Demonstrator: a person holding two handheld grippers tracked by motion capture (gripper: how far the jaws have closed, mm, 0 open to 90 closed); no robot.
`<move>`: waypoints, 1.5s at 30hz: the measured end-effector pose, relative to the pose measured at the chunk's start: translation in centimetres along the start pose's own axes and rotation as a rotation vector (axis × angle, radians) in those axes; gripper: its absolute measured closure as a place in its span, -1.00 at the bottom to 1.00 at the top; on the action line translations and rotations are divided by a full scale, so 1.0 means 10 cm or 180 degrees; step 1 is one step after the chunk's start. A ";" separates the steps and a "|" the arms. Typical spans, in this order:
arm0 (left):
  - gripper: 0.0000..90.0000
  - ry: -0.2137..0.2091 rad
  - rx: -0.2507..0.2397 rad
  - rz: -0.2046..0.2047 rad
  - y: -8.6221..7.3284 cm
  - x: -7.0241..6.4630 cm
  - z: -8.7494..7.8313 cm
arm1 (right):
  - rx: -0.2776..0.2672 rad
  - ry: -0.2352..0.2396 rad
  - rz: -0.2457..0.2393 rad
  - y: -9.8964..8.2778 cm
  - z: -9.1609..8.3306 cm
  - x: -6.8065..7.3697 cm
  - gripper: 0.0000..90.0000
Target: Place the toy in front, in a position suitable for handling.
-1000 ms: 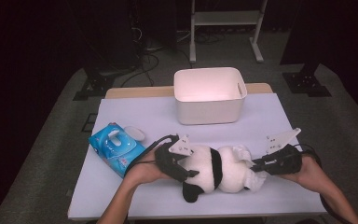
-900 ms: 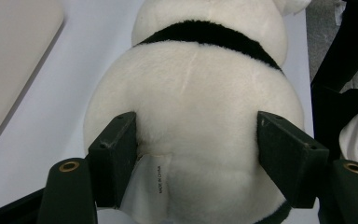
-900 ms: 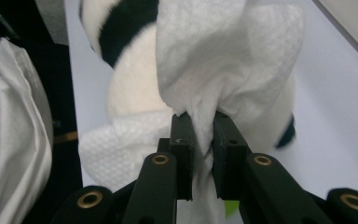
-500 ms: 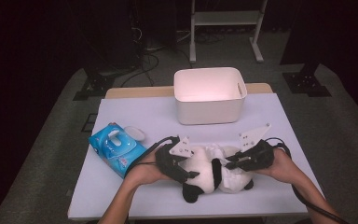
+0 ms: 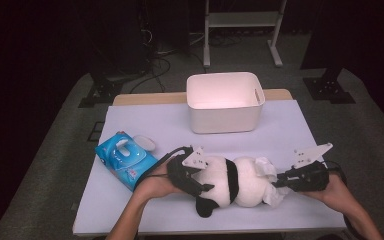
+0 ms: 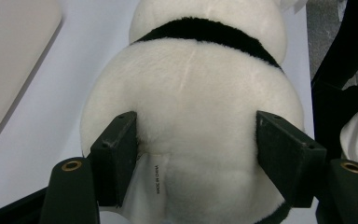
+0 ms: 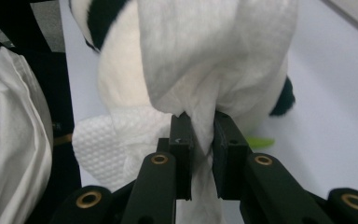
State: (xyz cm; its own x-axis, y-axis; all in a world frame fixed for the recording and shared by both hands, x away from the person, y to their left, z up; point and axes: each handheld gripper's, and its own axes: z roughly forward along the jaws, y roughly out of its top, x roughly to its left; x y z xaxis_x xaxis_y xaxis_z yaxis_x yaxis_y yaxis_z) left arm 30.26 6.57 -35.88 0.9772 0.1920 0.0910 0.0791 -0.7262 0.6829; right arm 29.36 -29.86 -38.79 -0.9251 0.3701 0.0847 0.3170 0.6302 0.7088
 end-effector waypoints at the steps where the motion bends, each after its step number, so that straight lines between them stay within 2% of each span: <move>1: -0.30 0.0002 0.0002 -0.0003 0.00 0.00 0.00 | 0.0002 -0.0002 0.0011 -0.03 0.00 -0.01 0.75; 4: -0.30 0.0007 0.0010 -0.0009 0.00 0.00 0.00 | -0.0008 -0.0014 0.0027 -0.07 0.01 0.01 0.75; 7: -0.30 0.0011 0.0009 -0.0030 0.00 0.00 0.01 | -0.0022 -0.0009 -0.0043 -0.01 0.01 0.05 0.75; 14: -0.29 0.0020 0.0037 0.0008 0.01 -0.01 0.00 | -0.0041 0.0098 -0.0340 0.38 0.11 0.10 0.75; 20: -0.29 0.0039 0.0044 0.0029 0.01 -0.03 0.01 | 0.0082 0.0217 -0.0586 0.79 0.37 0.12 0.75; 24: -0.29 0.0038 0.0044 0.0032 0.00 -0.03 0.01 | 0.0145 0.0258 -0.0686 0.95 0.49 0.12 0.75; 26: -0.29 0.0033 0.0043 0.0037 0.00 -0.03 0.00 | 0.0148 0.0286 -0.0664 0.98 0.50 0.12 0.72; 32: -0.29 0.0031 0.0031 0.0027 0.01 -0.04 0.01 | 0.0094 0.0268 -0.0658 0.95 0.40 0.14 0.42; 36: -0.29 0.0033 0.0039 0.0028 0.01 -0.04 0.01 | 0.0040 0.0218 -0.0697 0.98 0.31 0.17 0.30; 38: -0.29 0.0030 0.0032 0.0022 0.01 -0.04 0.01 | -0.0007 0.0212 -0.0703 1.00 0.29 0.17 0.31; 41: -0.29 0.0032 0.0027 0.0021 0.01 -0.04 0.01 | 0.0003 0.0223 -0.0763 1.05 0.35 0.19 0.34; 43: -0.29 0.0037 0.0031 0.0027 0.01 -0.04 0.01 | 0.0087 0.0205 -0.0842 1.08 0.44 0.20 0.37; 45: -0.29 0.0040 0.0032 0.0026 0.01 -0.04 0.01 | 0.0124 0.0238 -0.0836 1.09 0.52 0.19 0.40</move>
State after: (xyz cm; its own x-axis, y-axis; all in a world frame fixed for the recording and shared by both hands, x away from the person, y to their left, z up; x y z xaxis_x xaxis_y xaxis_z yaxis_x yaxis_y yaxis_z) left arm 29.85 6.39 -35.95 0.9752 0.1943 0.1058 0.0731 -0.7343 0.6749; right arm 32.13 -18.70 -34.56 -0.9891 0.1399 -0.0459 0.0707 0.7242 0.6860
